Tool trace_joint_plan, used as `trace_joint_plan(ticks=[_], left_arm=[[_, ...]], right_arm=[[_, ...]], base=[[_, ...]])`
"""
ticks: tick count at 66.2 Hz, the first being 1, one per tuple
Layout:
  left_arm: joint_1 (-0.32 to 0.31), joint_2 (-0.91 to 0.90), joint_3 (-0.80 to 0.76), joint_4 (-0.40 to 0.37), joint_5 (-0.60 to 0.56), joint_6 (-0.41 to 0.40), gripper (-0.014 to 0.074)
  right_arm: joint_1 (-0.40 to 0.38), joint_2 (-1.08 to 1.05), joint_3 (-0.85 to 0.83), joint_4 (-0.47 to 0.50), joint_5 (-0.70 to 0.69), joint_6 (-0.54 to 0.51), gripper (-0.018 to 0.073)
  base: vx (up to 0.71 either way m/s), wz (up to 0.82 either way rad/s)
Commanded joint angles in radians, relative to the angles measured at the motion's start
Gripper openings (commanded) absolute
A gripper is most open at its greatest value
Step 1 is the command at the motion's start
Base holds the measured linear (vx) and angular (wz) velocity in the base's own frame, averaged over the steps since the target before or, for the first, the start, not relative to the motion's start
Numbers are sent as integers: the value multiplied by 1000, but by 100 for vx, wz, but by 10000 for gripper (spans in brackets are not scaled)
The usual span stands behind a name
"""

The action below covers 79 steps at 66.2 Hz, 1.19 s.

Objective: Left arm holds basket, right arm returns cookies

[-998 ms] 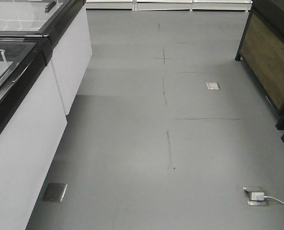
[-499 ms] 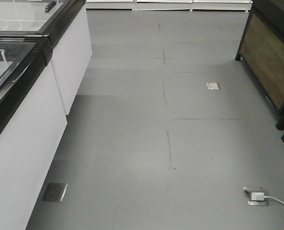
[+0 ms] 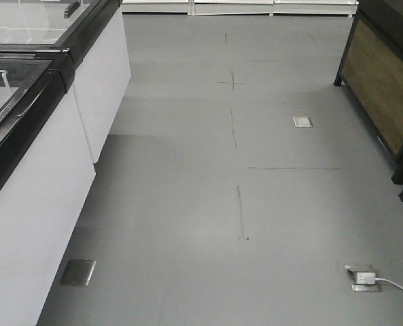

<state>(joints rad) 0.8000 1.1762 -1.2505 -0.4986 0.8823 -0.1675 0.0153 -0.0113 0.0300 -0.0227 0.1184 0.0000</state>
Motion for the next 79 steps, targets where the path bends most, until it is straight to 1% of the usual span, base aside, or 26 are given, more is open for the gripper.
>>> trace_joint_plan(ticks=[1, 5, 10, 15, 19, 21, 28, 36, 41, 43, 50, 57, 73, 79], left_arm=[[42, 6, -58, -113, -82, 112, 396], [69, 36, -74, -157, -81, 129, 396], [97, 68, -89, -197, -76, 129, 396], [123, 102, -100, -253, -77, 132, 396], [141, 128, -100, -310, -75, 158, 396], [148, 142, -100, -349, -70, 181, 396], [158, 197, -100, -498, -54, 304, 396], [158, 255, -100, -700, -33, 436, 396], [158, 286, -100, -784, -21, 478, 396], [158, 297, -100, -803, -21, 490, 396], [158, 335, -100, -865, -21, 495, 396], [158, 360, -100, -902, -29, 508, 396], [158, 402, -100, -1050, -44, 601, 396], [157, 423, -100, -1108, -41, 610, 396]], right_arm=[[1, -10, -1, -5, -76, -9, -9], [1, -10, -1, -5, -76, -9, -9], [1, -10, -1, -5, -76, -9, -9], [1, -10, -1, -5, -76, -9, -9], [1, -10, -1, -5, -76, -9, -9], [1, -10, -1, -5, -76, -9, -9], [1, -10, -1, -5, -76, -9, -9], [1, -10, -1, -5, -76, -9, -9], [1, -10, -1, -5, -76, -9, -9], [1, -10, -1, -5, -76, -9, -9], [1, -10, -1, -5, -76, -9, -9], [1, -10, -1, -5, -76, -9, -9], [1, -10, -1, -5, -76, -9, -9], [1, -10, -1, -5, -76, -9, -9]], base=[[0, 0], [0, 0], [0, 0], [0, 0], [0, 0], [0, 0], [0, 0], [0, 0], [0, 0], [0, 0], [0, 0], [0, 0], [0, 0], [0, 0]])
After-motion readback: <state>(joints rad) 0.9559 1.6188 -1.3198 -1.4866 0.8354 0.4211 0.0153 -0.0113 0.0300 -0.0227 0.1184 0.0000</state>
